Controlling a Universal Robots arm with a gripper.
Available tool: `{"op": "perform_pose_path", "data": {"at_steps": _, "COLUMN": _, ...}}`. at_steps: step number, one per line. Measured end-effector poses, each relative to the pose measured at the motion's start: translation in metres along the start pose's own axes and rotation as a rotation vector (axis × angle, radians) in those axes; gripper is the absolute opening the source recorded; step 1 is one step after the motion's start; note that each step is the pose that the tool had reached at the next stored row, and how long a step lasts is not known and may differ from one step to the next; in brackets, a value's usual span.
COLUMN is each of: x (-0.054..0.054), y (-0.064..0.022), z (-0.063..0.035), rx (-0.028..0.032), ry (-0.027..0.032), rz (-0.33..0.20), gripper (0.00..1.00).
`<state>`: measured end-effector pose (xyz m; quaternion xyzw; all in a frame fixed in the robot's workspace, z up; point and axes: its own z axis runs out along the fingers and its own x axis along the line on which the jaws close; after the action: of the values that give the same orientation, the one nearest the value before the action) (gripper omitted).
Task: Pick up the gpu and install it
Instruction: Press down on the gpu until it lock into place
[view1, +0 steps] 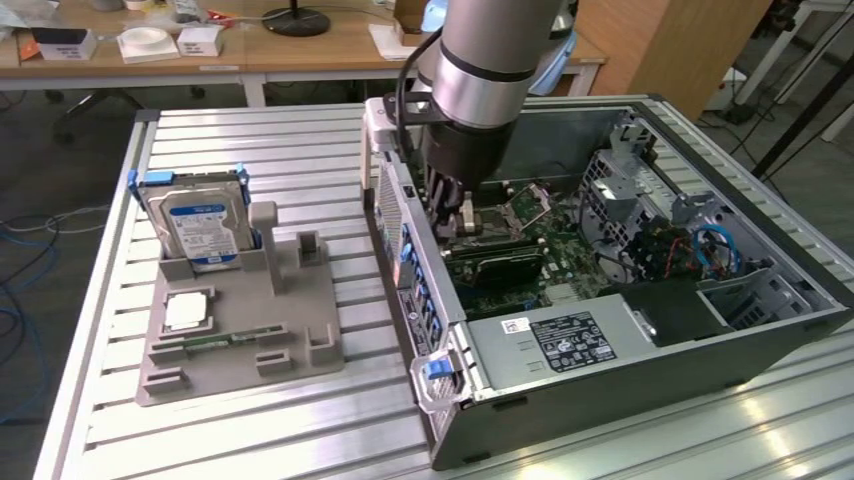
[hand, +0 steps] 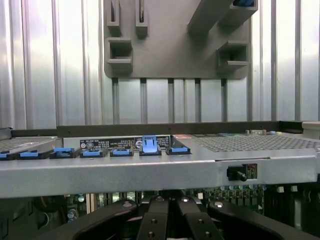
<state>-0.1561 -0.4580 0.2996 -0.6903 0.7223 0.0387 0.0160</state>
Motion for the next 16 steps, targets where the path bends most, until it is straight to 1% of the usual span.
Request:
{"op": "perform_pose_path", "data": {"at_steps": 3, "x": -0.0002, "y": 0.0000, "z": -0.0026, "rx": 0.0003, "ry": -0.0008, "rz": 0.001, "gripper": 0.11}}
{"op": "perform_pose_path", "data": {"at_steps": 12, "x": 0.0026, "y": 0.0010, "z": -0.0022, "rx": 0.0012, "ry": -0.0013, "rz": 0.018, "gripper": 0.11}}
{"op": "perform_pose_path", "data": {"at_steps": 16, "x": 0.0035, "y": 0.0021, "z": -0.0022, "rx": 0.0005, "ry": -0.0013, "rz": 0.020, "gripper": 0.11}}
